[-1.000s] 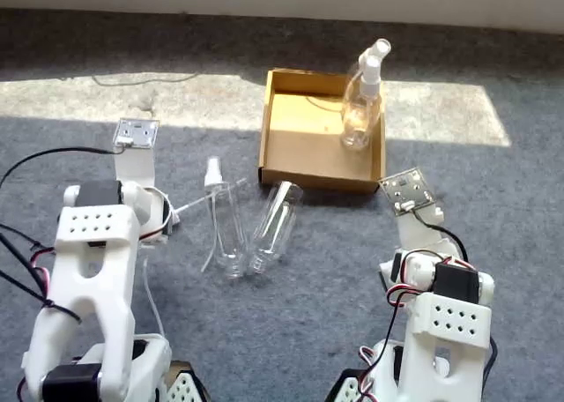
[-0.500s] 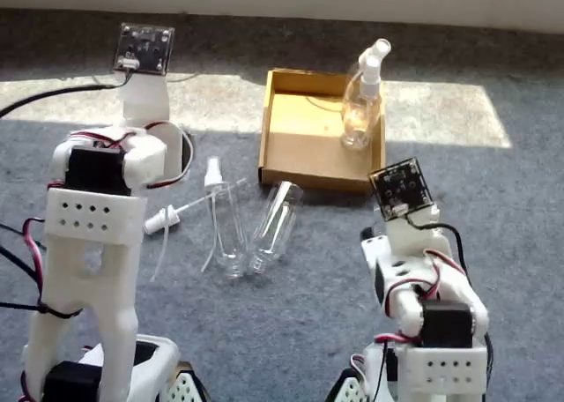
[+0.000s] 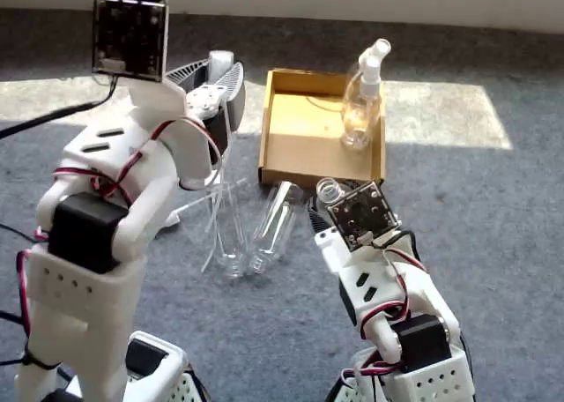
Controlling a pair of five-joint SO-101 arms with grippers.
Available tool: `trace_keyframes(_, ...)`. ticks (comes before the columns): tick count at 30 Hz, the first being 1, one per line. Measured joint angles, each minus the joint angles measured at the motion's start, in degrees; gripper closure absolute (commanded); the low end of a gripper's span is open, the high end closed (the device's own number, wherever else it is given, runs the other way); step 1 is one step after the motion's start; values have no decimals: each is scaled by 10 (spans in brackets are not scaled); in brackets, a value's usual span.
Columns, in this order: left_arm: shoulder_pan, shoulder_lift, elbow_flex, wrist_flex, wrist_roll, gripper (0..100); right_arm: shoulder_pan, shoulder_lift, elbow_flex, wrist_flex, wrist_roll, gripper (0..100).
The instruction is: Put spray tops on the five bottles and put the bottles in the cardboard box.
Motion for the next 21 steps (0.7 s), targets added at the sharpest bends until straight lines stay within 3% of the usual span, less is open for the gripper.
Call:
trace_keyframes(6,22,-46,-2,-70,1,996,-75,-4,21,-35,-104,994)
trace_keyframes(11,40,-51,-3,-111,1,996,-129,-21,62,-76,-117,994)
trace_keyframes(17,66,-64,2,-131,1,997,-135,-159,167,-124,-119,994)
trace_keyframes(21,75,-134,70,-197,1,997,-135,-186,222,-130,-120,994)
